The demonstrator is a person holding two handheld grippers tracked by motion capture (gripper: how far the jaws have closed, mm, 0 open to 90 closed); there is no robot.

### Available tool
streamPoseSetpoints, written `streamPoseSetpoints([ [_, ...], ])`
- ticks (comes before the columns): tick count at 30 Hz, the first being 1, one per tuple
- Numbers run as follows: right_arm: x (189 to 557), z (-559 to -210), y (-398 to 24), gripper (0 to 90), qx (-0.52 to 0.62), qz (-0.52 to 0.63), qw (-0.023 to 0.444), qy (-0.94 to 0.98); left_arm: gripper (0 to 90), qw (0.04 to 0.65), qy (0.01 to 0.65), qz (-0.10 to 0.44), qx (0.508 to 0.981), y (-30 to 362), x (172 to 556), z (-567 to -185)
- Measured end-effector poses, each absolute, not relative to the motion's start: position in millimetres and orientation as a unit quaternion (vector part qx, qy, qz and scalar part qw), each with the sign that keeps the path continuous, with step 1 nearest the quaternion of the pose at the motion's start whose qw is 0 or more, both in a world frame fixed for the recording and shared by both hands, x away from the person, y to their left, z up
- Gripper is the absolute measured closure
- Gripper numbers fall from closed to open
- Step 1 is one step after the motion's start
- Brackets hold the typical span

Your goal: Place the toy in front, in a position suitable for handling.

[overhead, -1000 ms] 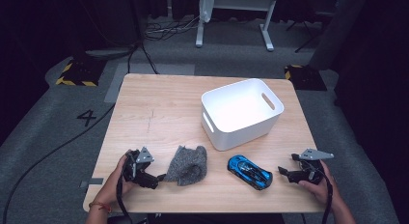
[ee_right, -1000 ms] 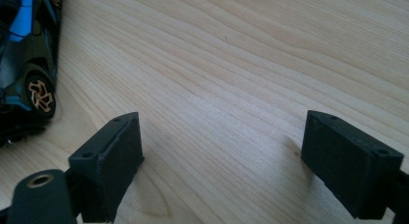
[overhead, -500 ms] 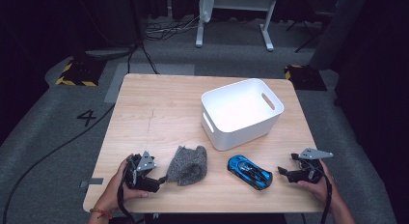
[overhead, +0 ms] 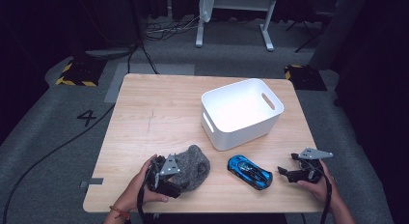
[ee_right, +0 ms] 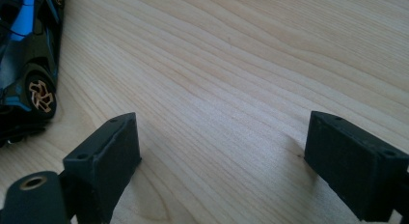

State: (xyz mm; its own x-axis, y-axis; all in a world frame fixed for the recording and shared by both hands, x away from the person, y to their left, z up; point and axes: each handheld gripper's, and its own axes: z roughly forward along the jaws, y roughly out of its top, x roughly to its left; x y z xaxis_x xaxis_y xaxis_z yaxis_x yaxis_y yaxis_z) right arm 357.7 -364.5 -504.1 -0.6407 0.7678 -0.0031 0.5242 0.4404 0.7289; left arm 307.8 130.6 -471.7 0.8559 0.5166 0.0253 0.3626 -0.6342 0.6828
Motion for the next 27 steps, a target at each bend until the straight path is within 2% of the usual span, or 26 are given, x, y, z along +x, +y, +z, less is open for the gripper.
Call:
streamPoseSetpoints([
  [7, 357.5, -504.0, -364.4, 12.6, 0.389, 0.358, 0.17, 0.831, 15.4, 0.35, 0.258, 0.089, 0.896, 116.4, 320.8, -477.2],
  [9, 356.2, -501.6, -363.5, 17.6, 0.381, 0.357, 0.161, 0.838, 15.6, 0.358, 0.252, 0.089, 0.895, 113.3, 322.4, -474.1],
  [12, 355.4, -499.5, -361.6, 19.1, 0.376, 0.358, 0.155, 0.84, 15.8, 0.368, 0.246, 0.095, 0.892, 109.9, 323.2, -465.1],
  [20, 343.8, -473.7, -333.4, 19.8, 0.327, 0.383, 0.164, 0.848, 15.5, 0.359, 0.263, 0.088, 0.891, 101.2, 330.8, -475.9],
  [27, 332.4, -457.0, -289.2, 19.4, 0.266, 0.396, 0.134, 0.869, 15.0, 0.358, 0.282, 0.076, 0.887, 101.4, 339.5, -490.2],
])
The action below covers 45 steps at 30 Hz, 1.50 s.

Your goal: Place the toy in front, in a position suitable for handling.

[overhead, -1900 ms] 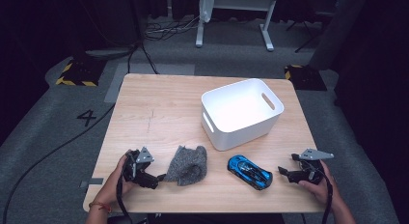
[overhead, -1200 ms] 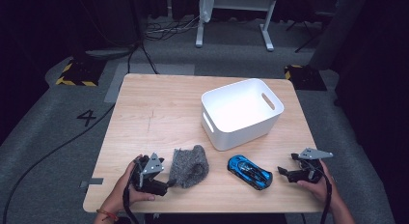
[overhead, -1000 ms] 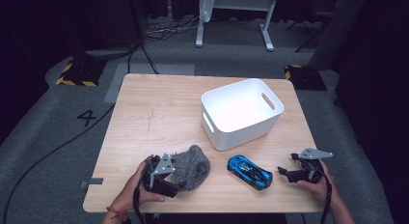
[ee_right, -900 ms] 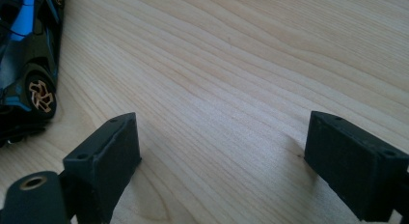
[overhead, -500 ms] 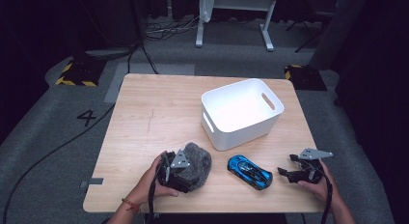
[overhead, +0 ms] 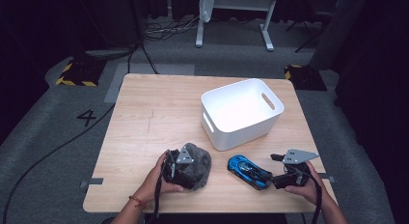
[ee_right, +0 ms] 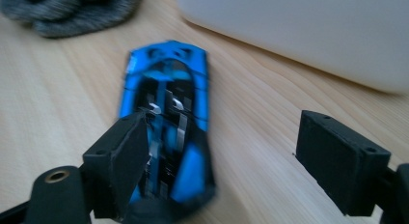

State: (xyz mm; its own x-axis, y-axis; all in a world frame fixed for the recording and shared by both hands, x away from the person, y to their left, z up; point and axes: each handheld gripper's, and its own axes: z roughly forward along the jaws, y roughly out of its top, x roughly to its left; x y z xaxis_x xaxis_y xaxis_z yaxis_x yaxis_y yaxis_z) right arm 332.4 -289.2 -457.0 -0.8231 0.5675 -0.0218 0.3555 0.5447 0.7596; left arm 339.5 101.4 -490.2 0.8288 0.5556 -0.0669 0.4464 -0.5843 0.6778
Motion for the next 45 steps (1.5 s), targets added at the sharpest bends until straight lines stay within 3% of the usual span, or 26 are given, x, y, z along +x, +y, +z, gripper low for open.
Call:
streamPoseSetpoints([
  [6, 330.5, -465.4, -267.0, 18.7, 0.243, 0.368, 0.117, 0.89, 14.6, 0.358, 0.287, 0.075, 0.885, 100.3, 341.2, -495.9],
  [18, 324.1, -491.3, -264.5, 14.8, 0.259, 0.316, 0.11, 0.906, 13.9, 0.369, 0.294, 0.068, 0.879, 101.9, 342.8, -500.9],
  [22, 324.3, -493.7, -267.3, 19.2, 0.259, 0.327, 0.1, 0.903, 13.9, 0.371, 0.292, 0.07, 0.879, 102.3, 341.8, -501.6],
  [24, 323.5, -493.0, -268.9, 23.3, 0.248, 0.333, 0.096, 0.905, 13.9, 0.373, 0.29, 0.069, 0.879, 102.7, 342.3, -502.0],
  [41, 342.5, -492.7, -235.7, 23.9, 0.104, 0.344, 0.056, 0.931, 14.8, 0.367, 0.272, 0.044, 0.888, 107.6, 345.3, -498.5],
  [45, 348.1, -492.6, -227.6, 24.1, 0.082, 0.346, 0.048, 0.933, 20.3, 0.372, 0.268, 0.039, 0.888, 111.3, 344.8, -497.2],
])
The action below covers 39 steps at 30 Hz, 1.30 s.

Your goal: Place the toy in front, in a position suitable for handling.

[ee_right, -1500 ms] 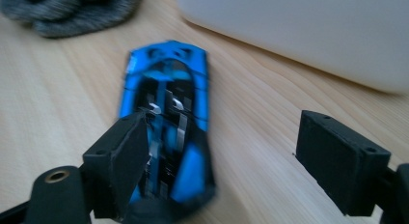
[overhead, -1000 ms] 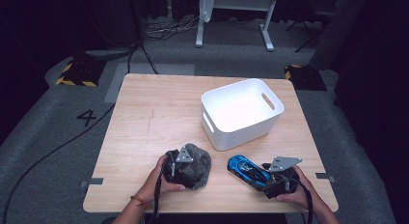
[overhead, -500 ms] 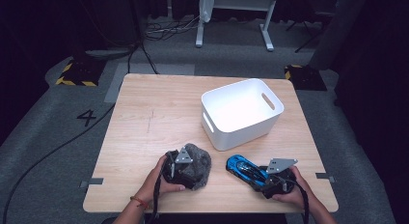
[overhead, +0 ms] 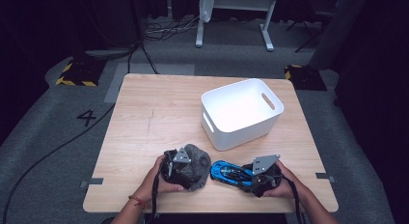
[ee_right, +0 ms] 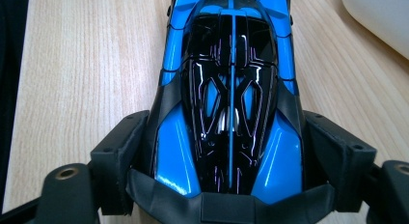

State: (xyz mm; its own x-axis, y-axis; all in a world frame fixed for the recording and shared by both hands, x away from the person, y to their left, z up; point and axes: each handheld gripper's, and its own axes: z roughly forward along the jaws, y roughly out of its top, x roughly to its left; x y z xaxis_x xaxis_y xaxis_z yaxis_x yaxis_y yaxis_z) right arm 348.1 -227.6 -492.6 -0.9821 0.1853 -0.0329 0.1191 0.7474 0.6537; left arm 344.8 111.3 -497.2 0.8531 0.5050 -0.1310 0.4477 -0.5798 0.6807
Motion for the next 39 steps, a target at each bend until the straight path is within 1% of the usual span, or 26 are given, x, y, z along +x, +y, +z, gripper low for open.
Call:
streamPoseSetpoints([
  [4, 347.7, -493.3, -230.8, 23.0, 0.109, 0.348, 0.054, 0.93, 21.2, 0.371, 0.27, 0.039, 0.888, 110.9, 344.7, -497.4],
  [6, 344.3, -494.2, -233.2, 15.9, 0.144, 0.34, 0.067, 0.927, 21.2, 0.371, 0.271, 0.039, 0.887, 110.9, 344.7, -497.3],
  [8, 341.9, -495.3, -237.3, 13.5, 0.169, 0.34, 0.07, 0.922, 21.2, 0.371, 0.272, 0.04, 0.887, 110.8, 344.5, -497.3],
  [9, 341.3, -495.6, -240.2, 10.8, 0.183, 0.338, 0.072, 0.92, 21.2, 0.371, 0.273, 0.039, 0.887, 110.9, 344.3, -497.2],
  [10, 340.6, -496.0, -243.6, 9.4, 0.193, 0.334, 0.077, 0.919, 21.1, 0.372, 0.273, 0.039, 0.886, 111.0, 344.3, -497.2],
  [13, 337.8, -498.8, -255.9, 9.4, 0.228, 0.346, 0.092, 0.905, 21.0, 0.376, 0.274, 0.034, 0.885, 111.5, 344.7, -497.7],
  [14, 336.5, -499.4, -257.9, 10.5, 0.234, 0.35, 0.095, 0.902, 20.9, 0.378, 0.274, 0.033, 0.884, 111.6, 344.9, -497.7],
  [17, 334.9, -499.5, -262.7, 19.6, 0.234, 0.361, 0.098, 0.897, 21.5, 0.389, 0.274, 0.026, 0.879, 110.8, 344.7, -497.1],
  [19, 336.6, -499.7, -266.9, 37.3, 0.228, 0.378, 0.103, 0.891, 23.0, 0.406, 0.265, 0.021, 0.874, 108.6, 343.6, -493.8],
  [20, 338.6, -500.7, -269.9, 39.8, 0.229, 0.388, 0.103, 0.887, 23.6, 0.413, 0.259, 0.02, 0.873, 106.2, 343.1, -491.4],
  [26, 343.6, -503.1, -273.0, 37.9, 0.228, 0.399, 0.106, 0.882, 26.4, 0.436, 0.23, 0.026, 0.87, 81.5, 345.5, -472.8],
  [28, 343.2, -503.4, -273.1, 37.9, 0.228, 0.4, 0.107, 0.881, 29.4, 0.449, 0.218, 0.028, 0.866, 67.3, 348.5, -463.8],
  [30, 343.4, -503.4, -273.1, 37.8, 0.229, 0.401, 0.105, 0.881, 31.6, 0.443, 0.203, 0.036, 0.873, 51.8, 350.9, -457.0],
  [32, 343.4, -503.4, -273.1, 37.8, 0.229, 0.401, 0.105, 0.881, 31.7, 0.437, 0.195, 0.044, 0.877, 38.8, 351.9, -453.6],
  [34, 343.3, -503.4, -273.1, 37.8, 0.228, 0.4, 0.106, 0.881, 34.4, 0.429, 0.183, 0.053, 0.883, 23.8, 352.8, -452.0],
  [36, 343.1, -503.4, -273.0, 37.8, 0.228, 0.401, 0.107, 0.881, 35.0, 0.437, 0.174, 0.046, 0.881, 14.1, 353.5, -451.4],
  [38, 343.0, -503.4, -273.0, 37.8, 0.228, 0.401, 0.107, 0.881, 42.2, 0.437, 0.166, 0.047, 0.883, 7.0, 352.7, -449.6],
  [39, 343.0, -503.4, -273.0, 37.8, 0.228, 0.401, 0.107, 0.881, 43.0, 0.433, 0.161, 0.055, 0.886, 2.2, 351.7, -448.6],
])
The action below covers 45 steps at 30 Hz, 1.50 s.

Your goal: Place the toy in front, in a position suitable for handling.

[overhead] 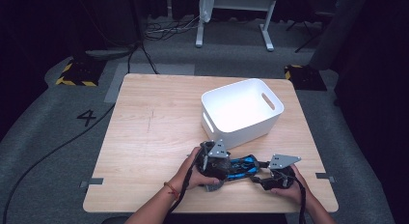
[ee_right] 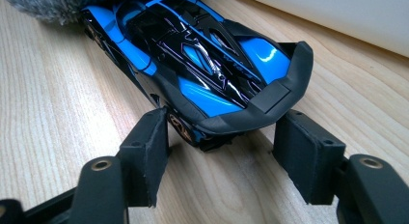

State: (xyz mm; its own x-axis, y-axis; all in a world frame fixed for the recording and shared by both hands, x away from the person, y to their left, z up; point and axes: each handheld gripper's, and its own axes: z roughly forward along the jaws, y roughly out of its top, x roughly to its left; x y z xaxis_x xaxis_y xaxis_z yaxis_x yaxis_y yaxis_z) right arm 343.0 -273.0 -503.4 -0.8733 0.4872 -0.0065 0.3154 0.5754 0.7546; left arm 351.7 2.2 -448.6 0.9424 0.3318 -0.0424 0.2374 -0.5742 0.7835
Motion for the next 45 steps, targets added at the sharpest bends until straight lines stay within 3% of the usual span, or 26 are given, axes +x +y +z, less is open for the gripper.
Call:
streamPoseSetpoints([
  [3, 343.1, -503.5, -273.0, 37.7, 0.228, 0.401, 0.107, 0.881, 45.4, 0.39, 0.163, 0.072, 0.904, -5.3, 350.6, -451.8],
  [6, 342.7, -503.5, -272.7, 36.0, 0.229, 0.4, 0.108, 0.881, 26.5, 0.353, 0.185, 0.082, 0.914, 2.8, 351.2, -459.6],
  [10, 342.2, -503.6, -272.7, 35.0, 0.227, 0.4, 0.107, 0.882, 20.3, 0.344, 0.226, 0.093, 0.907, 28.8, 349.3, -460.1],
  [15, 342.0, -503.6, -272.7, 34.8, 0.226, 0.4, 0.106, 0.882, 17.1, 0.326, 0.261, 0.098, 0.903, 61.5, 353.2, -463.9],
  [20, 342.3, -503.6, -272.8, 34.6, 0.227, 0.4, 0.105, 0.882, 15.6, 0.312, 0.287, 0.066, 0.903, 78.4, 364.0, -479.0],
  [22, 342.2, -503.6, -272.8, 34.6, 0.227, 0.4, 0.105, 0.882, 19.1, 0.306, 0.281, 0.068, 0.907, 76.9, 365.5, -483.3],
  [25, 342.0, -503.6, -272.8, 34.4, 0.227, 0.4, 0.105, 0.882, 31.4, 0.303, 0.269, 0.065, 0.912, 72.0, 368.4, -485.0],
  [28, 341.8, -503.6, -273.1, 34.3, 0.227, 0.4, 0.105, 0.882, 56.0, 0.299, 0.248, 0.08, 0.918, 69.4, 368.6, -481.4],
  [31, 341.7, -503.6, -273.5, 34.2, 0.226, 0.4, 0.104, 0.882, 70.6, 0.314, 0.241, 0.104, 0.913, 70.6, 365.7, -476.8],
  [38, 341.9, -503.7, -273.4, 33.9, 0.226, 0.4, 0.105, 0.882, 73.0, 0.42, 0.202, 0.085, 0.88, 69.2, 348.8, -439.7],
  [45, 341.9, -503.7, -272.7, 33.2, 0.226, 0.399, 0.104, 0.882, 72.8, 0.457, 0.151, 0.057, 0.875, 15.7, 341.9, -434.0],
])
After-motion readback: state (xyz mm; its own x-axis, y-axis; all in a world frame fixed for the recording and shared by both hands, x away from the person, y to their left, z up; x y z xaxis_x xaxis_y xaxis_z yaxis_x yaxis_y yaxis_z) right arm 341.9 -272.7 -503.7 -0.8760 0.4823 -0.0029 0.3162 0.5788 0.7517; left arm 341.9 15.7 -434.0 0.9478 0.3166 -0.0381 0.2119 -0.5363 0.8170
